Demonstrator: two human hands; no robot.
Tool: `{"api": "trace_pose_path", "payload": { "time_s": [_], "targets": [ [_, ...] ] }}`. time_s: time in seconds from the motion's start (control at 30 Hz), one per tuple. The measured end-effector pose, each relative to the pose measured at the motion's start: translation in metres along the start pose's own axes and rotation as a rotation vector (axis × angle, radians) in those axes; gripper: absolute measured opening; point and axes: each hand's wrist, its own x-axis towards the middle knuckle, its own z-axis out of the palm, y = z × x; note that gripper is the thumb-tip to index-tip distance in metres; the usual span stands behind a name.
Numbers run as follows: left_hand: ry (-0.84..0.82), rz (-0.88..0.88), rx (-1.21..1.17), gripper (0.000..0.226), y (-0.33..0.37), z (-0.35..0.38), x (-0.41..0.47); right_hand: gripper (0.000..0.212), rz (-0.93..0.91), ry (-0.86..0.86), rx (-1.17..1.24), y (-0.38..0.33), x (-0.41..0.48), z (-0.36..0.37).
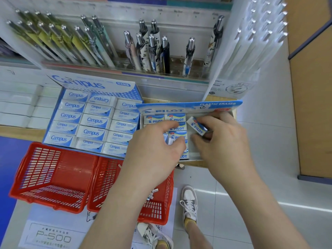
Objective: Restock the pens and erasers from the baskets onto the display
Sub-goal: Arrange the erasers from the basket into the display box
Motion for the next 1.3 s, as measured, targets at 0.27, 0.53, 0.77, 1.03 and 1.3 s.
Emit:
{"api": "trace_pose_path", "payload": {
  "time_s": [0.27, 0.53, 0.77, 1.03, 1.3],
  "targets": [
    [-0.025, -0.008, -0.073, 0.033, -0.002, -0.001, 0.001, 0.023, -0.022, 0.2, -0.09, -0.005, 0.001, 0.005],
    [-0.005, -0.015, -0.117, 0.028, -0.003, -0.002, 0.0, 0.016, -0.073, 0.225, -0.082, -0.004, -0.001, 0.01],
    [0.102, -0.092, -0.751, 0.019, 0.005, -0.001, -0.011, 0.009, 0.208, -0.164, 0.721, -0.022, -0.015, -0.033],
    [-0.094, -0.085, -1.039, 0.016, 0.012, -0.002, -0.022, 0.029, 0.33, -0.193, 1.049, -0.023, -0.021, -0.043],
    [0.01, -0.034, -0.887, 0.029, 0.014, 0.006, -0.025, 0.025, 0.354, -0.153, 1.098, -0.019, -0.022, -0.044]
  ]
}}
